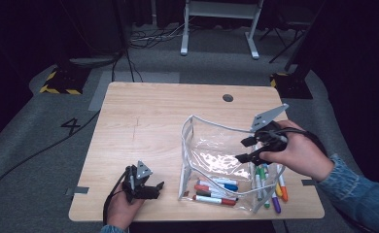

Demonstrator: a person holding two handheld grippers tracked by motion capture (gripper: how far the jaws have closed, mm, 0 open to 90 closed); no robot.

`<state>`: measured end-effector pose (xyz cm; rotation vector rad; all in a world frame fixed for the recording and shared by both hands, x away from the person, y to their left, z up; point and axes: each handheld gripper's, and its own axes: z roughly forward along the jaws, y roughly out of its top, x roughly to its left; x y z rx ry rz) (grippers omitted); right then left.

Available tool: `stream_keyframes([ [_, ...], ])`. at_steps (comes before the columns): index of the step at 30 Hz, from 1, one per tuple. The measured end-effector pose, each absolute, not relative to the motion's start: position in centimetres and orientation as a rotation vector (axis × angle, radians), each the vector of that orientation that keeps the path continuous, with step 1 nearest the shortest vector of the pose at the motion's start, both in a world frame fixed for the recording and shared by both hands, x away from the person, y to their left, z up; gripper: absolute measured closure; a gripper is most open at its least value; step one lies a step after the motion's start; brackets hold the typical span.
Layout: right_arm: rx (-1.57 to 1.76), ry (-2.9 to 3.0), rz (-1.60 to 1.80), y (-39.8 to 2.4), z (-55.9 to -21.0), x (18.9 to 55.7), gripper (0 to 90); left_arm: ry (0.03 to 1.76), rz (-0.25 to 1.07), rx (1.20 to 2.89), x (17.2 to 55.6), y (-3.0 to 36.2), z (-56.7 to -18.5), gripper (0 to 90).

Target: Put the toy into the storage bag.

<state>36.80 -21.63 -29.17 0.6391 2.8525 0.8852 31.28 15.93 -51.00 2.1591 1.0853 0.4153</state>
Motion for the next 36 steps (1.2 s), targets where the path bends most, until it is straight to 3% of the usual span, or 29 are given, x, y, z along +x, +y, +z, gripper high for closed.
stream_keyframes([
  [8,0.829,2.724,0.956,-27.5,-27.6,36.0,41.7,1.085,0.415,2.159,31.3,15.9,-51.0,14.7],
  [17,0.999,2.636,1.001,-32.5,-28.3,35.4,41.6,1.075,0.411,2.165,31.3,16.0,-51.0,14.7],
  [30,1.215,2.555,1.158,-36.4,-33.4,36.0,42.3,1.074,0.411,2.166,31.3,16.0,-51.0,14.7],
  [36,1.176,2.492,1.26,-37.1,-32.3,35.2,44.6,1.075,0.411,2.165,31.3,16.0,-51.0,14.7],
])
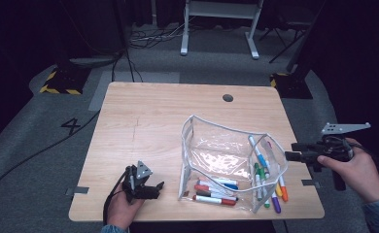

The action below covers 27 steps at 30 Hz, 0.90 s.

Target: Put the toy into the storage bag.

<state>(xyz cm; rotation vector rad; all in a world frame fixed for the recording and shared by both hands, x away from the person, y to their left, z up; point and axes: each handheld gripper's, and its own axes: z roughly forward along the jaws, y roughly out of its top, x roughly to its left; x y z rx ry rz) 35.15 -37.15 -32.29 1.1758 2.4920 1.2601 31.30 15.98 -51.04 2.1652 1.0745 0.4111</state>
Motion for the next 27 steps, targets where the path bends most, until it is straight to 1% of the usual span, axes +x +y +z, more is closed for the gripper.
stream_keyframes([
  [3,1.164,2.456,1.224,-37.8,-31.3,34.6,44.7,1.074,0.412,2.165,31.3,16.0,-51.0,14.6],
  [7,1.213,2.43,1.15,-38.7,-31.9,34.5,45.3,1.075,0.411,2.165,31.3,16.0,-51.0,14.7],
  [14,1.293,2.449,0.962,-39.4,-36.1,35.4,45.4,1.074,0.411,2.165,31.3,16.0,-51.0,14.7],
  [27,1.409,2.514,0.816,-39.5,-42.4,35.8,45.4,1.074,0.412,2.166,31.3,16.0,-51.0,14.7],
])
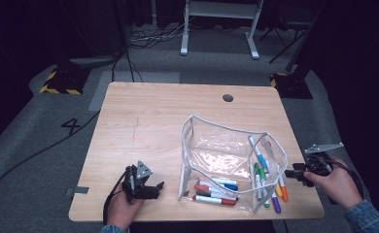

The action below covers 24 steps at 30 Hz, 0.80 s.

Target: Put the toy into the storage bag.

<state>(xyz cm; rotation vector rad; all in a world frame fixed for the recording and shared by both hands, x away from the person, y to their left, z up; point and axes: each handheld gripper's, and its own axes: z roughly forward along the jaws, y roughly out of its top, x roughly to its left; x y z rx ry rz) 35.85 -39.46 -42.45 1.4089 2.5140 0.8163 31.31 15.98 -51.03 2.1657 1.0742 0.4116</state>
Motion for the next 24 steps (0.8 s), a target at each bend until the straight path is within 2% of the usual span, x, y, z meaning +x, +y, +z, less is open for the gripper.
stream_keyframes([
  [8,1.412,2.569,0.723,-38.8,-45.8,35.7,46.5,1.075,0.411,2.165,31.3,16.0,-51.0,14.7],
  [13,1.437,2.581,0.681,-38.7,-46.8,35.7,51.3,1.074,0.412,2.166,31.3,16.0,-51.0,14.7],
  [17,1.488,2.539,0.64,-39.0,-47.1,36.2,57.6,1.075,0.411,2.165,31.3,16.0,-51.0,14.7],
  [21,1.548,2.483,0.559,-39.5,-47.2,36.9,74.4,1.074,0.412,2.165,31.3,16.0,-51.0,14.7],
  [24,1.645,2.438,0.565,-39.9,-47.1,37.1,76.9,1.074,0.411,2.165,31.3,16.0,-51.0,14.7],
])
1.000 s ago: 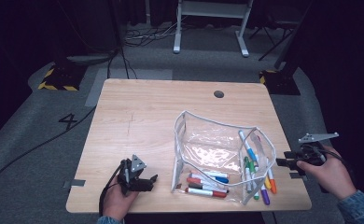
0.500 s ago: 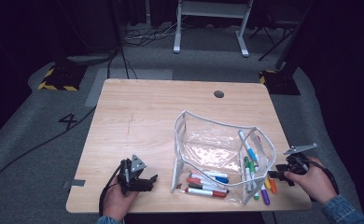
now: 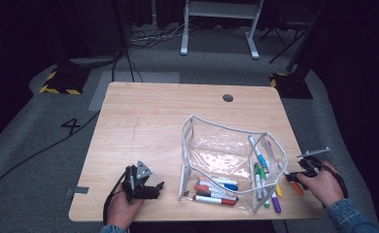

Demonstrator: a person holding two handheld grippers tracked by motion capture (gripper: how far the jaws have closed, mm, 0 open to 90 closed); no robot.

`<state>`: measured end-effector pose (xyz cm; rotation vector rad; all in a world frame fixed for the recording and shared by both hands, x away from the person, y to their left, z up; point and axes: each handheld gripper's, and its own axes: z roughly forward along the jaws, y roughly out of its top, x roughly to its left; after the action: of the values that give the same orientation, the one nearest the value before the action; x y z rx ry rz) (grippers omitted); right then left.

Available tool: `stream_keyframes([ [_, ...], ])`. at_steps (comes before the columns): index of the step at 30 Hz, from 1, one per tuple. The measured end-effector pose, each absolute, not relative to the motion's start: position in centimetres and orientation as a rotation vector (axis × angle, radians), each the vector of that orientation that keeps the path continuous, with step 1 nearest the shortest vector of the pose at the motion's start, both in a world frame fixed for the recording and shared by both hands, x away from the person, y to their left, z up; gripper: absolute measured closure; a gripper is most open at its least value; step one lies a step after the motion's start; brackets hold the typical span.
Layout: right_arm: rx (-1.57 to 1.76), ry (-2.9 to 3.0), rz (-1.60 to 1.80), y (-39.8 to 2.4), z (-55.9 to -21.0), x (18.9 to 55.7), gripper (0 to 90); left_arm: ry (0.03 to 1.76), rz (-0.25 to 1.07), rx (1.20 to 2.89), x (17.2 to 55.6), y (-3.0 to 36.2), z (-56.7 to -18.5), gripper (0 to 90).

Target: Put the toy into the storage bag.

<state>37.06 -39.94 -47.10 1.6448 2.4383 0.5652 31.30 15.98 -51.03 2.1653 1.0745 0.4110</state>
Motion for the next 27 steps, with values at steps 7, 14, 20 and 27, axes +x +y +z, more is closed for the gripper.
stream_keyframes([
  [7,1.637,2.421,0.659,-40.4,-45.0,37.2,77.0,1.075,0.411,2.165,31.3,16.0,-51.0,14.7],
  [14,1.522,2.462,0.716,-39.9,-40.4,37.0,77.0,1.075,0.411,2.165,31.3,16.0,-51.0,14.7],
  [20,1.416,2.499,0.75,-38.5,-36.6,36.7,77.0,1.075,0.416,2.166,31.3,16.0,-51.0,14.7],
  [27,1.302,2.538,0.802,-37.0,-33.1,36.7,77.0,1.08,0.416,2.166,31.2,16.0,-51.0,14.6],
])
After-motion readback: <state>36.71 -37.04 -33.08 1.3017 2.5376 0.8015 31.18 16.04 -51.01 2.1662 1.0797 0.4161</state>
